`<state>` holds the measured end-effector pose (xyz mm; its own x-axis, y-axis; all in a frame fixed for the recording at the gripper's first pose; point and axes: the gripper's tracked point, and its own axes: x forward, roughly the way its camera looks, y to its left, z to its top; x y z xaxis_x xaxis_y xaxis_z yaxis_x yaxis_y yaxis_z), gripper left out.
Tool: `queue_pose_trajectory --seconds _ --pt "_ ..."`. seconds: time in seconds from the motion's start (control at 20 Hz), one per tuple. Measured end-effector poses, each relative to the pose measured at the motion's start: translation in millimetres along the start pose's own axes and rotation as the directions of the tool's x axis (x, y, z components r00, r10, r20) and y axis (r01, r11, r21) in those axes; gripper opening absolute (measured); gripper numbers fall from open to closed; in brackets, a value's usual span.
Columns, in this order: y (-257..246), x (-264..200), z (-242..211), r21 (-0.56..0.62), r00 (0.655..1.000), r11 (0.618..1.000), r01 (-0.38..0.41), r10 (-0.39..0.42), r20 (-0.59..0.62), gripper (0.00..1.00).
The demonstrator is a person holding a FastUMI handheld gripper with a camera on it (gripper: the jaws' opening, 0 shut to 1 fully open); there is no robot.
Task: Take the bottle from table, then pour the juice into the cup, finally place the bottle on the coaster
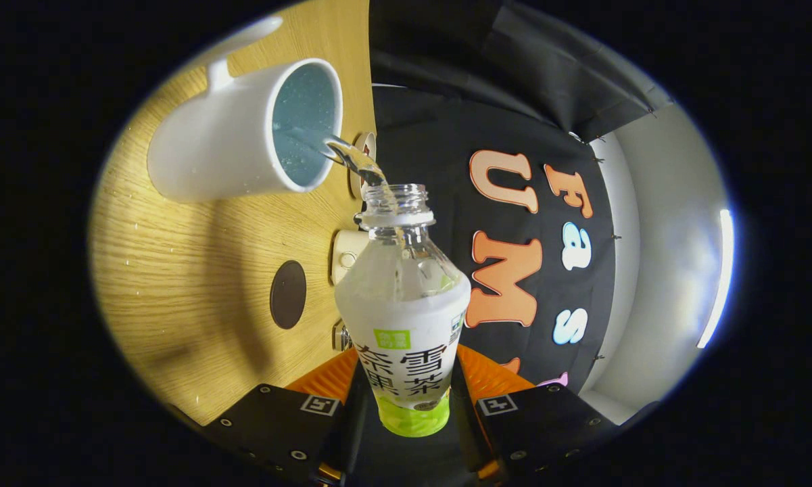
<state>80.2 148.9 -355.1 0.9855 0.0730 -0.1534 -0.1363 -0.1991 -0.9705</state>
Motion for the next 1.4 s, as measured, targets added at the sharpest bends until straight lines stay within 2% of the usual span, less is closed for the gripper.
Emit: queue_pose_trajectory --seconds 1.4 --pt "-27 -4 3 -0.067 0.998 0.997 0.041 -0.038 0.041 0.6"
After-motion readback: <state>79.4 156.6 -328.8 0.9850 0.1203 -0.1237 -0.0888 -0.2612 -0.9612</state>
